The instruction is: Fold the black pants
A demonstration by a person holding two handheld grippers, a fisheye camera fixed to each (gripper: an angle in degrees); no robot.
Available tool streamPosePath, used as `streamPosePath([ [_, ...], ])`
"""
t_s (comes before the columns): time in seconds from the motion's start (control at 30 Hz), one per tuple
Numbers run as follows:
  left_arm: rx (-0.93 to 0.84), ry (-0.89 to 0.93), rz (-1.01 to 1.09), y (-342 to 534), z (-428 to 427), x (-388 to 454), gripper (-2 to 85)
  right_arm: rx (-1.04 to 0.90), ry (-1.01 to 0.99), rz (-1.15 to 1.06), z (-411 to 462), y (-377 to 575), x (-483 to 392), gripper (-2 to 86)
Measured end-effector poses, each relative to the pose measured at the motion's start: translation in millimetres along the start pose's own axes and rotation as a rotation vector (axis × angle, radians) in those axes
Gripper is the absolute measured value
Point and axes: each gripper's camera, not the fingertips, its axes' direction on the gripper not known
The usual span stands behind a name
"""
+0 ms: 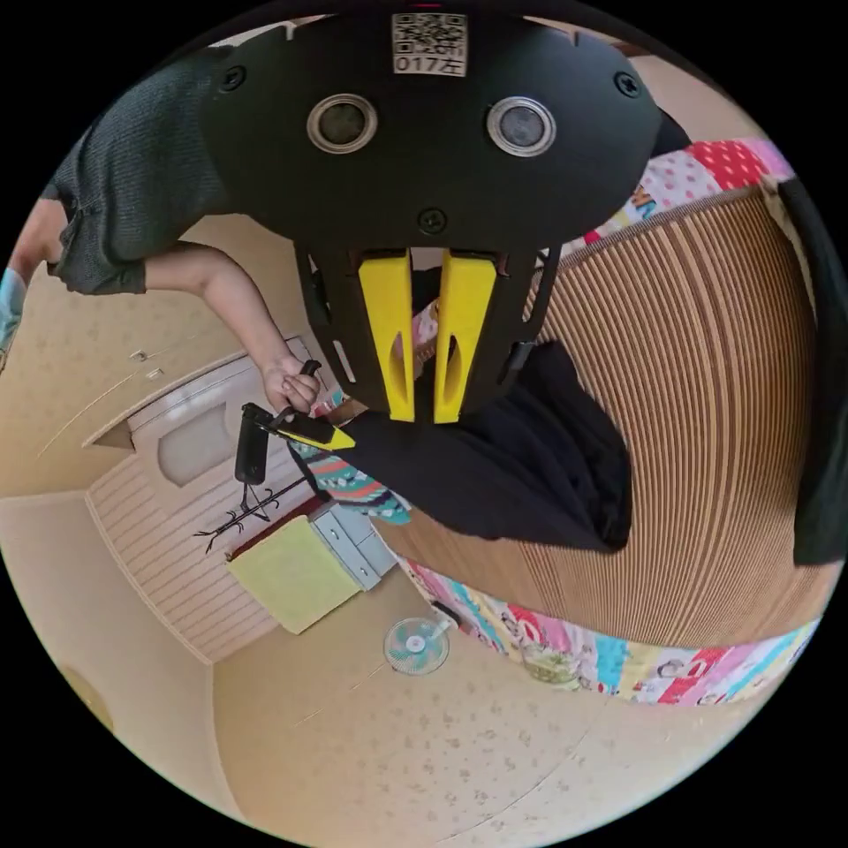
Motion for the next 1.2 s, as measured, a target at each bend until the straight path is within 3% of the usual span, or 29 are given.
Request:
streamPosePath([
  [0.13, -0.066, 0.024, -0.269, 108.7, 36.7, -60.2, 9.5, -0.069, -0.041, 0.374, 29.7, 124.1, 50.1, 4.4],
  [0.2, -0.02, 0.041, -0.358, 125.9, 30.8, -79.7, 13.4, -0.033, -0.216, 0.536, 20.1, 181.1, 68.3, 6.6],
  [0.33, 0.155, 0.081, -0.399, 90.9, 3.6, -108.1, 19.5, 0.063, -0.299, 0.588, -16.5, 203.1, 70.8, 9.1],
  [0.43, 0.101, 0.041, -0.404, 38.1, 15.2, -126.6, 23.4, 0.084, -0.32, 0.551, -36.3, 184.2, 69.3, 10.9],
  [0.63, -0.082, -0.085, -0.432, 1.3, 57.4, -126.7, 12.2, 0.159, -0.492, 0.545, -61.0, 153.0, 71.4, 17.6],
  [0.7, -0.119, -0.001, -0.482, 9.8, 62.8, -125.4, 8.7, 0.124, -0.514, 0.585, -60.7, 157.2, 80.1, 22.0],
  [0.77, -0.08, 0.231, -0.504, 31.4, 61.4, -112.6, 6.3, 0.134, -0.576, 0.616, -61.0, 163.6, 90.1, 24.9],
  [0.9, -0.132, 0.312, -0.445, 65.7, 58.7, -67.3, 5.7, 0.269, -0.787, 0.642, -70.9, 165.9, 118.2, 29.3],
  [1.03, -0.193, 0.425, -0.476, 112.5, 45.5, -38.0, 5.9, 0.178, -0.909, 0.602, -56.4, 142.8, 118.0, 28.1],
  [1.07, -0.171, 0.411, -0.463, 120.5, 33.4, -32.1, 6.0, 0.127, -1.023, 0.549, -44.6, 138.1, 108.4, 27.0],
  [1.1, -0.156, 0.396, -0.46, 123.1, 25.4, -31.1, 6.0, 0.185, -1.138, 0.564, -41.8, 144.6, 107.2, 25.9],
  [1.2, -0.174, 0.399, -0.376, 118.5, -8.2, -23.6, 5.0, 0.379, -1.176, 0.535, -60.5, 144.0, 97.5, 23.7],
])
